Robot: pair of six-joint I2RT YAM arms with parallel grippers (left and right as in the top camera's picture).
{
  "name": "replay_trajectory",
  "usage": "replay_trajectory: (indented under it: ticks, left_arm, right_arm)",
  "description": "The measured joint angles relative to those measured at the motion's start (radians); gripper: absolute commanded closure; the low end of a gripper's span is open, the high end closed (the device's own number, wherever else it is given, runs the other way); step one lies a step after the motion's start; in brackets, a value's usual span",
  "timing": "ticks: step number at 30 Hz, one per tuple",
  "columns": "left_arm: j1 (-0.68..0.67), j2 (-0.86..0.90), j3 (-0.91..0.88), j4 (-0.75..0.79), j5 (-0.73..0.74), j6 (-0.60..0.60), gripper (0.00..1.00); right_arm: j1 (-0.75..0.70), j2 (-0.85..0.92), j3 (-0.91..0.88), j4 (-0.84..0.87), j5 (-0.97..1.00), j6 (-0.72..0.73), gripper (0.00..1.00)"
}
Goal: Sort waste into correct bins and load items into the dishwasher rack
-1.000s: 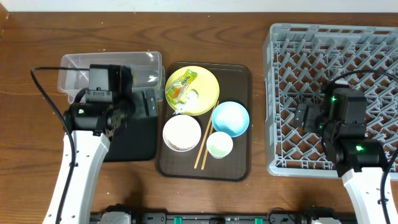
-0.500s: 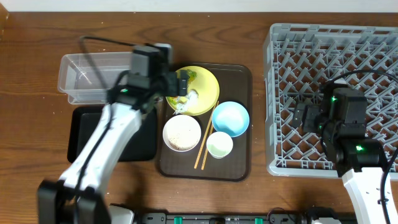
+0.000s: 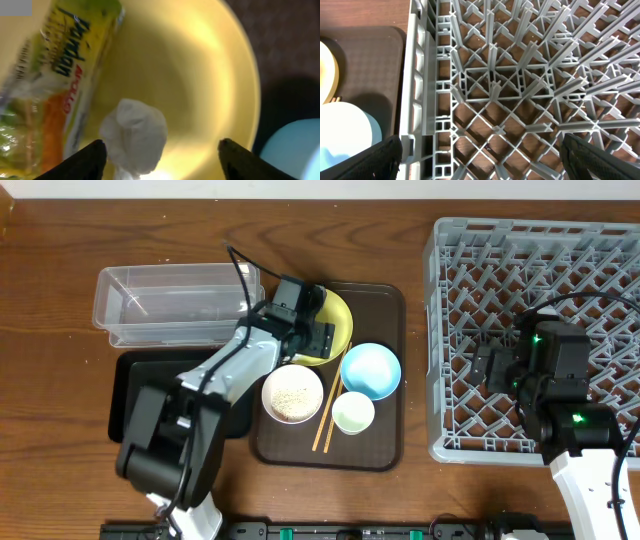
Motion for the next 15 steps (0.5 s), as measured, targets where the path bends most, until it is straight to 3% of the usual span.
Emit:
replay_trajectory:
  ticks: [3, 9, 13, 15]
  left_arm:
    - [0.000, 0.020, 0.000, -0.008, 0.000, 0.003, 0.42]
    - [0.000, 0.026, 0.000, -0.013, 0.000, 0.004, 0.73]
    - [0.000, 0.026, 0.000, -0.013, 0.000, 0.003, 0.81]
    - [0.000, 0.026, 0.000, -0.013, 0.000, 0.005, 0.92]
  right_arm:
    - [0.000, 0.000, 0.000, 0.000, 0.000, 0.000, 0.01]
    - [0.000, 0.000, 0.000, 0.000, 0.000, 0.000, 0.01]
    - [0.000, 0.000, 0.000, -0.001, 0.000, 0.000, 0.01]
    - [0.000, 0.000, 0.000, -0.002, 0.000, 0.000, 0.01]
